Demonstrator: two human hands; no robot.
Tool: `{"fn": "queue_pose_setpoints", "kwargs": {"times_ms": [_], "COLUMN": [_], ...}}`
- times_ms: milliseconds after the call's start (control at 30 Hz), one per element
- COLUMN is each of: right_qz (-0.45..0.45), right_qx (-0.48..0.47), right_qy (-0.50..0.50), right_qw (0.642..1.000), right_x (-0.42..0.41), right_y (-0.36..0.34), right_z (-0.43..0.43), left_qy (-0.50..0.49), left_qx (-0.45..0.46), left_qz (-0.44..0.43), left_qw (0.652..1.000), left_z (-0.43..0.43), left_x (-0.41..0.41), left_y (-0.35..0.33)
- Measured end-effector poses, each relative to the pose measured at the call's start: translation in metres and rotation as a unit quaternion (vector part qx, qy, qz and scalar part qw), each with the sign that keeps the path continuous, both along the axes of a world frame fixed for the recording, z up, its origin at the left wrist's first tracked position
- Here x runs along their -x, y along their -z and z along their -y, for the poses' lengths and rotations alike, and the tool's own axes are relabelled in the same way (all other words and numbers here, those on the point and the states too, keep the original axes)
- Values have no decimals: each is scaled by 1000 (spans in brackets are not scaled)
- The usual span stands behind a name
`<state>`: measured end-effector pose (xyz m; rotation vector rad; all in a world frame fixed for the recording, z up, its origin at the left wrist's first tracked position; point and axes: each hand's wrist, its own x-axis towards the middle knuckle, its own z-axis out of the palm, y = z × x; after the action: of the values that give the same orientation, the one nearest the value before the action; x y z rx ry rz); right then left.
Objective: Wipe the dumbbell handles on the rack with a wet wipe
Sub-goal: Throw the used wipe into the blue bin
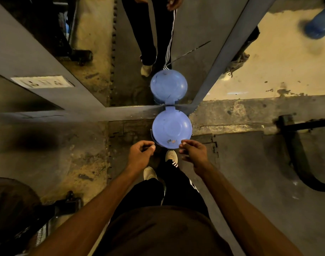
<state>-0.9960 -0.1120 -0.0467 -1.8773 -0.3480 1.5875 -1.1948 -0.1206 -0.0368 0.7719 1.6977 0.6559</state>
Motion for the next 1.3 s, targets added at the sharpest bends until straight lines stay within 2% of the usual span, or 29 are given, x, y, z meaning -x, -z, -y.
{"fn": "queue_pose_setpoints", "kwargs": {"times_ms": [267,433,600,700,900,1133,1300], "right_qz": [15,27,37,53,96,113,135], "right_qx": [-60,-93,-109,-110,-116,-140,-163], "right_qy": [-12,39,136,187,274,353,364], "right_qw": [998,995,984,975,950,918,907], "right_x": [-24,-84,-173,-246,-381,-500,-606], "right_y": [-38,-55,-77,-87,-98,-108,-111], "right_z": [40,78,123,161,225,233,215], "left_qy": [36,113,220,293,373,432,469], "left_qx": [-22,-34,-58,-71,-72,-96,-93], "left_qz": [11,27,24,39,75,70,67], "left_qw": [999,993,973,953,922,894,876], "left_z": [16,21,30,43,70,67,45], "left_x": [-27,-88,-190,-278,-439,-570,-677], "left_y": [-22,-35,-44,-54,-74,-92,-85]}}
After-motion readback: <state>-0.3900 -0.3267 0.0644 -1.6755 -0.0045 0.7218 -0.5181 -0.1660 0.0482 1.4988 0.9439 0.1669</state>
